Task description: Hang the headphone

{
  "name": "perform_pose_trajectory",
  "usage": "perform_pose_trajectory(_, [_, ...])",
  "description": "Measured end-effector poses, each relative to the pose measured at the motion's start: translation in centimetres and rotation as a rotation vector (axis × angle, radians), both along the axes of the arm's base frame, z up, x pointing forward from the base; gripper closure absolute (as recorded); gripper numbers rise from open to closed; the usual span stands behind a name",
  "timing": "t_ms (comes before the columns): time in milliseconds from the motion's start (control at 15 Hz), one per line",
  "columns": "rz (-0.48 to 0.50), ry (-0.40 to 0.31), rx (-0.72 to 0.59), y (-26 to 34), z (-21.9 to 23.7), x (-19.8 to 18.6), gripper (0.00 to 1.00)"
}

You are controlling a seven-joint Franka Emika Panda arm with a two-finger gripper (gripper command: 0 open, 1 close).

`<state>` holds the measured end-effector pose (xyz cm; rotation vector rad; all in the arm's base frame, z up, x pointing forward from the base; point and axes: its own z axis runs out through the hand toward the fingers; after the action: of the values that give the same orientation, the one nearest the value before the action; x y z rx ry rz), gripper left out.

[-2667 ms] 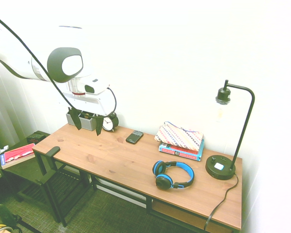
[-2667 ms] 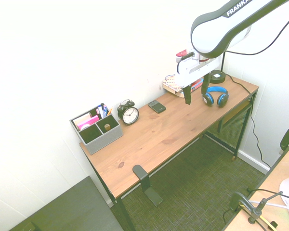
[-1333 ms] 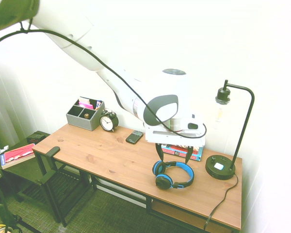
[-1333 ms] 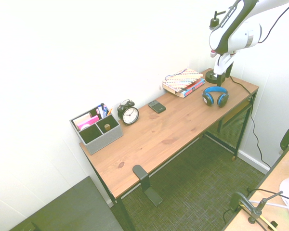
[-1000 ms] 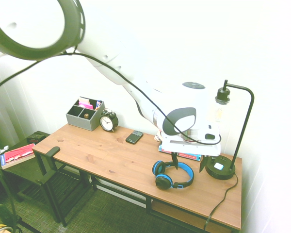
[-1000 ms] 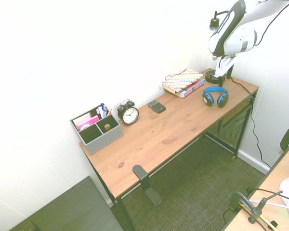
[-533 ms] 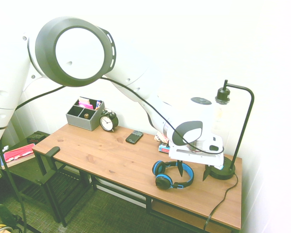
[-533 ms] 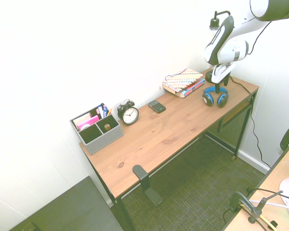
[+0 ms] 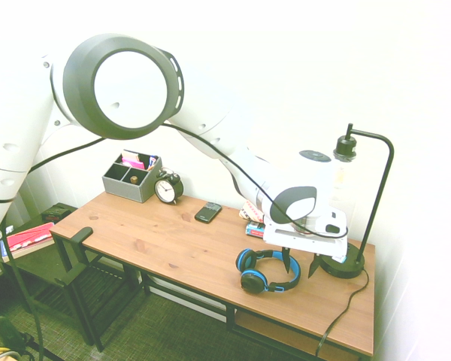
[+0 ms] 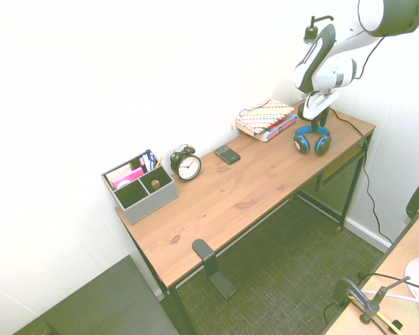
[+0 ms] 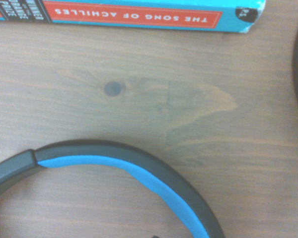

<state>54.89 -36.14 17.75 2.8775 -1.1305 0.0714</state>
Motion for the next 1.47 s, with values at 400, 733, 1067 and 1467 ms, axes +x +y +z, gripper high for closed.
perform_pose_trajectory(400, [-0.006, 0.0, 0.002, 0.1, 0.0, 0.1, 1.0])
perform_pose_trajectory(733, [-0.007, 0.002, 0.001, 0.0, 0.0, 0.0, 1.0])
perform_pose_trajectory(1067, [-0.023, -0.01, 0.013, 0.6, 2.6, -0.9, 1.0])
perform_pose_trajectory(1467, [0.023, -0.051, 0.04, 7.5, 12.3, -4.7, 1.0])
